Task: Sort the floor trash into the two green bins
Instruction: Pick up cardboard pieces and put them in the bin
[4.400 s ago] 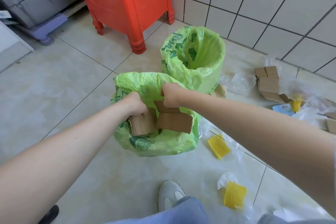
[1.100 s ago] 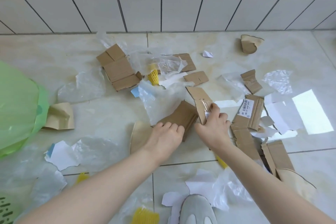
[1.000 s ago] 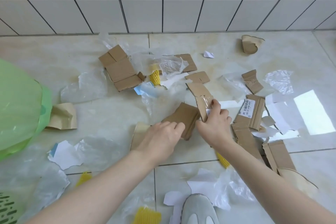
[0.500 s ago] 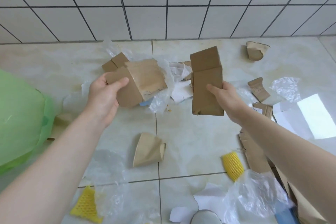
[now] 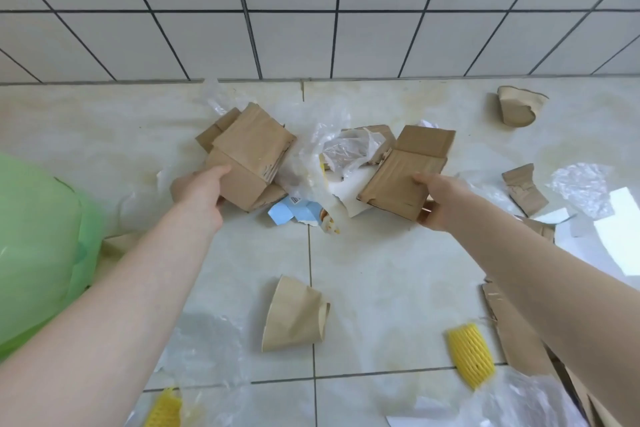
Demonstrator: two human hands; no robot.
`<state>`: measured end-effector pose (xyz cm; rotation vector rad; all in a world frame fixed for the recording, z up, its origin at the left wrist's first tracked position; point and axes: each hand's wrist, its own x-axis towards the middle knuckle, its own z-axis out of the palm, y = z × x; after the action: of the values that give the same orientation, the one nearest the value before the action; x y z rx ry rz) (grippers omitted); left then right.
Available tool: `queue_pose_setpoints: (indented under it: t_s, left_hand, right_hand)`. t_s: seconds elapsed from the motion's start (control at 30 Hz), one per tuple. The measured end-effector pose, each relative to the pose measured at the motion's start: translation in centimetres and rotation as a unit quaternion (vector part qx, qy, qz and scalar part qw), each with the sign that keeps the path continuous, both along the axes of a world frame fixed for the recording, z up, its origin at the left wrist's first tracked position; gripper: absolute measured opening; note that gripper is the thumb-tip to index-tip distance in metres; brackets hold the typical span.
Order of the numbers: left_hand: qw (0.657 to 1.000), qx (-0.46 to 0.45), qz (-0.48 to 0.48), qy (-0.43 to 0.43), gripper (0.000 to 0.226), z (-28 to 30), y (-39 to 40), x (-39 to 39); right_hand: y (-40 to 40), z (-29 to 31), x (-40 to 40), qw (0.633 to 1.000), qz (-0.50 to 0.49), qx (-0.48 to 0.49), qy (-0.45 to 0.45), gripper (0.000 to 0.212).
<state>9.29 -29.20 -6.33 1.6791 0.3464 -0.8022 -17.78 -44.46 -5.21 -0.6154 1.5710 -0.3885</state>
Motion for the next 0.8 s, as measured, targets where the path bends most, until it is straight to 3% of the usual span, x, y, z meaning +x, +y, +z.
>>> queue_pose_setpoints:
  t_s: [0.17, 0.3, 0.43, 0.6, 0.7, 0.8]
  left_hand:
    - [0.993, -0.013, -0.052, 0.106, 0.03, -0.6, 0.8, -0.6]
    - [0.995, -0.036, -0.047, 0.075, 0.025, -0.7, 0.9, -1.0]
    - [0.997, -0.041, -0.068, -0.017, 0.014, 0.2, 0.9, -2.2]
    - [0.978, -0.026, -0.121, -0.171, 0.019, 2.6, 1.5, -2.9]
    - [0.935, 0.027, -0.175, -0.307, 0.017, 4.6, 2.5, -3.2]
    - [0.857, 0.054, -0.237, -0.454, 0.017, 7.2, 4.0, -3.8]
  right_hand:
    - [-0.3, -0.5, 0.9, 0.999, 0.019, -0.009, 0.025, 0.017]
    - [0.1, -0.7, 0.7, 0.991, 0.05, -0.104, 0.06, 0.013]
    - [2.0, 0.0, 0.6, 0.954, 0.137, -0.23, 0.137, 0.01]
    - [4.1, 0.8, 0.6, 0.905, 0.192, -0.331, 0.185, 0.015]
    - [5.1, 1.6, -0.2, 0.871, 0.218, -0.391, 0.203, 0.012]
    - [6.2, 3.3, -1.3, 0.814, 0.267, -0.455, 0.244, 0.007]
